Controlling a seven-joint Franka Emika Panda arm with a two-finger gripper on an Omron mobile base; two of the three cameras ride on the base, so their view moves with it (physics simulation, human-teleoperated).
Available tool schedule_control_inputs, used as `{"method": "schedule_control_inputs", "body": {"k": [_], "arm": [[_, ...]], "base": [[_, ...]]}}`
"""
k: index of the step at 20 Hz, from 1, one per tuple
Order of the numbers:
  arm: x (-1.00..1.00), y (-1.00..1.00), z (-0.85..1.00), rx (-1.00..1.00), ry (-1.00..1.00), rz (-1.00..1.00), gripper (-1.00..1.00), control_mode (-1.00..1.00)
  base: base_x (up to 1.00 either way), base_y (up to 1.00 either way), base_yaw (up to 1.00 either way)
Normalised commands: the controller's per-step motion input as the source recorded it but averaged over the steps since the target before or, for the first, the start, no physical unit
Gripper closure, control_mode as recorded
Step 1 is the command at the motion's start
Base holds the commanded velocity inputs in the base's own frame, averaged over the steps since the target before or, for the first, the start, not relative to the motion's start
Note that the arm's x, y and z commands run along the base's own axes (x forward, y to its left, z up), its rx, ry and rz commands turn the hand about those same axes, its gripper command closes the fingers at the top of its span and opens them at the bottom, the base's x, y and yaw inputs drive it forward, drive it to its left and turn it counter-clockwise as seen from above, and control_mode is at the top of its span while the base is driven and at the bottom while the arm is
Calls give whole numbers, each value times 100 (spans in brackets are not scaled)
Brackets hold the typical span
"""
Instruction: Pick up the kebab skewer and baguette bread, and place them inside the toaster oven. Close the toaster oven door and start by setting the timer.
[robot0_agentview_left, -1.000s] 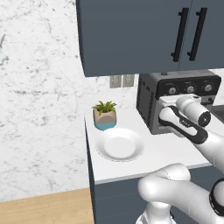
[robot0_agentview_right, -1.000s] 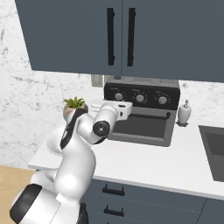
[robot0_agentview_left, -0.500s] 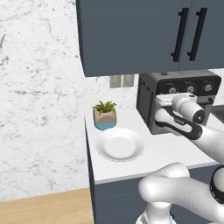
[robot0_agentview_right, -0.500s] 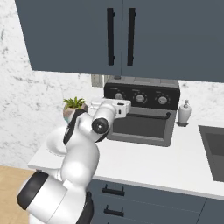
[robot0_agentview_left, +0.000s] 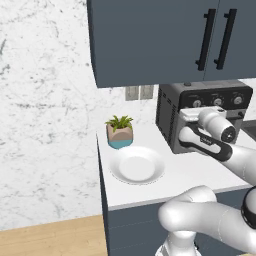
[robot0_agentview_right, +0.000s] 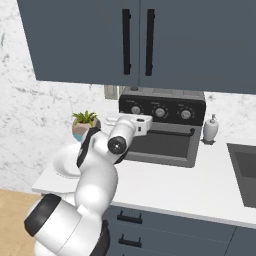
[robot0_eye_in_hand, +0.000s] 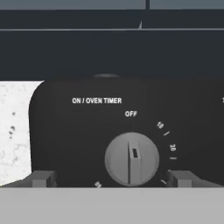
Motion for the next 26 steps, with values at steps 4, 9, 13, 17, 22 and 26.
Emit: {"method": "schedule_control_inputs", "body": {"k": [4, 9, 13, 17, 22, 26], "arm": [[1, -1, 0, 0, 0, 0, -100, -100], [2, 0, 2, 0, 0, 0, -100, -100], [1, -2, 9, 0, 0, 0, -100, -100], [4, -1, 7, 0, 0, 0, -100, -100], [2, -3, 0, 0, 0, 0, -100, -100], [13, -1, 0, 0, 0, 0, -100, -100]], "base": [[0, 0, 0], [0, 0, 0], [0, 0, 0], [0, 0, 0], [0, 0, 0], [0, 0, 0]]}}
